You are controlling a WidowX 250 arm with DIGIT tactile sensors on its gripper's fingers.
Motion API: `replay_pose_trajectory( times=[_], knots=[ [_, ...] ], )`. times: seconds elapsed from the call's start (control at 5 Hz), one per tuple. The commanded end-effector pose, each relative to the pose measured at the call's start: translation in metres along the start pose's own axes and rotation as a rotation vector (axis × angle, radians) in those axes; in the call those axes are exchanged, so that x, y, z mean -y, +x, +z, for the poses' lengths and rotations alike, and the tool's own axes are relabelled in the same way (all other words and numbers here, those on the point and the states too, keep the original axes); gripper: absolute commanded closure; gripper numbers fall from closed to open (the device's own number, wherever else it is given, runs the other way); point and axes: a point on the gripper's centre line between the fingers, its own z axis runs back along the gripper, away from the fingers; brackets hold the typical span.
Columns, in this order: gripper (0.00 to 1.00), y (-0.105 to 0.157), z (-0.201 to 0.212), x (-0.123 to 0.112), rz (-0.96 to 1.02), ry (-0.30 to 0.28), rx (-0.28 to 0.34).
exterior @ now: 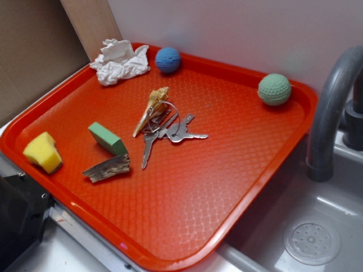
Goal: Grab the green ball.
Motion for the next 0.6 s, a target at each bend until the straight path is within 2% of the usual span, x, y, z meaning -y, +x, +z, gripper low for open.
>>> replay_pose_trajectory(
  times=[0.0,0.2,0.4],
  knots=[
    [0.0,0.0,0.0,0.0,0.0,0.0,0.0],
    [0.0,0.046,-0.032,0.037,-0.157,-0.05,0.089],
    [0.0,0.089,-0.066,0.077,-0.236,-0.113,0.152]
  ],
)
